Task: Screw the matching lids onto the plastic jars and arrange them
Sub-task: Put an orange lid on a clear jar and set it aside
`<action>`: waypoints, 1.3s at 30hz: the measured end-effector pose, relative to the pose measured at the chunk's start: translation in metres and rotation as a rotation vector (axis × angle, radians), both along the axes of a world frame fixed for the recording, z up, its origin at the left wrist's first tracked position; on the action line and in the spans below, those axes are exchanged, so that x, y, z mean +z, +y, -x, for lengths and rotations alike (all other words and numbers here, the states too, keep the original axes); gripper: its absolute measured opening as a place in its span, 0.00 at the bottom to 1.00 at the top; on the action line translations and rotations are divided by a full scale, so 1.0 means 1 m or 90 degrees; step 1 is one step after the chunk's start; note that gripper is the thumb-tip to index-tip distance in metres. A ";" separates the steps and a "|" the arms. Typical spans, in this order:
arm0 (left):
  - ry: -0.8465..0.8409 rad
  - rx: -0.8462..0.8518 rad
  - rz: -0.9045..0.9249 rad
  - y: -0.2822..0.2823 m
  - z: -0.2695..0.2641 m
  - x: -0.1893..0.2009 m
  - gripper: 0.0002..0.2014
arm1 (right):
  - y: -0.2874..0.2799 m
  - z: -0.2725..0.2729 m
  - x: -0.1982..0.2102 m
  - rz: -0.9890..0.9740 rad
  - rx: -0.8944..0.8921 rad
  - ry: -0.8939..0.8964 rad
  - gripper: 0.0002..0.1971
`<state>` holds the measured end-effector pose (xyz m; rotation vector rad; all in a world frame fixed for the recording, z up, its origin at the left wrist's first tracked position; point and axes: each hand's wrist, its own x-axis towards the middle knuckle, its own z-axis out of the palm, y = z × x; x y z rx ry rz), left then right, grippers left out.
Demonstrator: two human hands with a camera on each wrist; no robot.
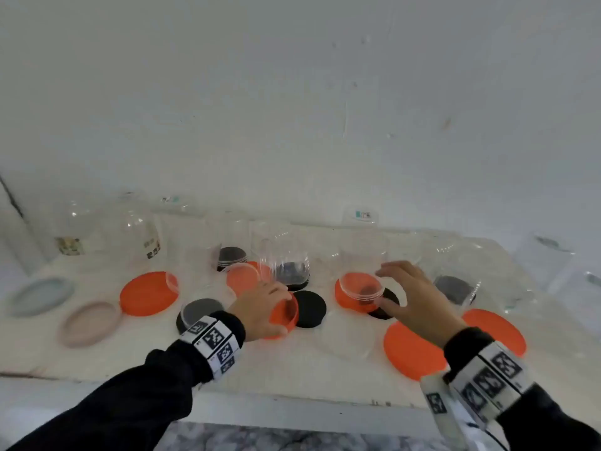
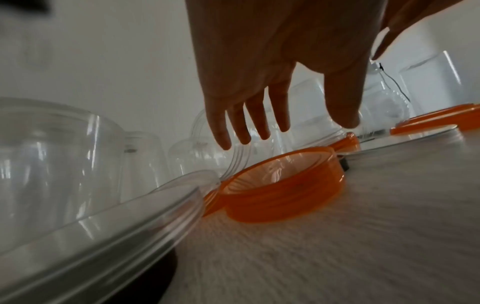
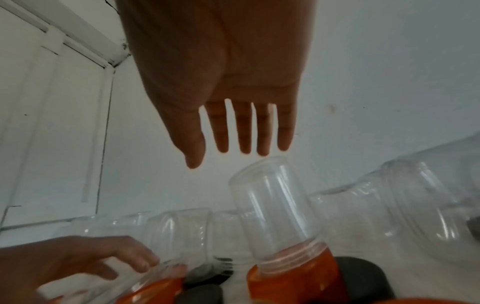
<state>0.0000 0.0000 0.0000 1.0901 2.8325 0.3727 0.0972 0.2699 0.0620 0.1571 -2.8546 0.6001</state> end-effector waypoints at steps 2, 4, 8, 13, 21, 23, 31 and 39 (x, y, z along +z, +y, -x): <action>-0.019 -0.001 0.020 0.001 0.006 -0.002 0.35 | 0.004 0.015 0.004 -0.010 -0.044 0.029 0.26; -0.021 0.008 0.038 0.001 0.010 -0.005 0.40 | 0.004 0.032 0.011 -0.025 -0.063 0.041 0.32; -0.032 -0.001 0.143 0.004 0.013 -0.011 0.48 | 0.004 0.063 0.015 -0.054 -0.094 -0.008 0.42; -0.043 0.014 0.191 0.007 0.018 -0.009 0.49 | 0.007 0.092 0.013 -0.067 -0.105 -0.078 0.50; -0.032 0.033 0.201 0.009 0.018 -0.012 0.49 | 0.011 0.108 0.004 -0.047 -0.082 -0.094 0.49; -0.038 0.042 0.206 0.008 0.018 -0.013 0.49 | 0.013 0.109 0.003 -0.030 -0.081 -0.078 0.48; -0.079 0.067 0.202 0.006 0.013 -0.008 0.48 | 0.025 0.105 0.008 0.002 -0.057 -0.058 0.48; -0.030 -0.010 0.132 0.043 -0.007 0.018 0.38 | 0.045 0.080 0.029 0.027 -0.004 0.021 0.47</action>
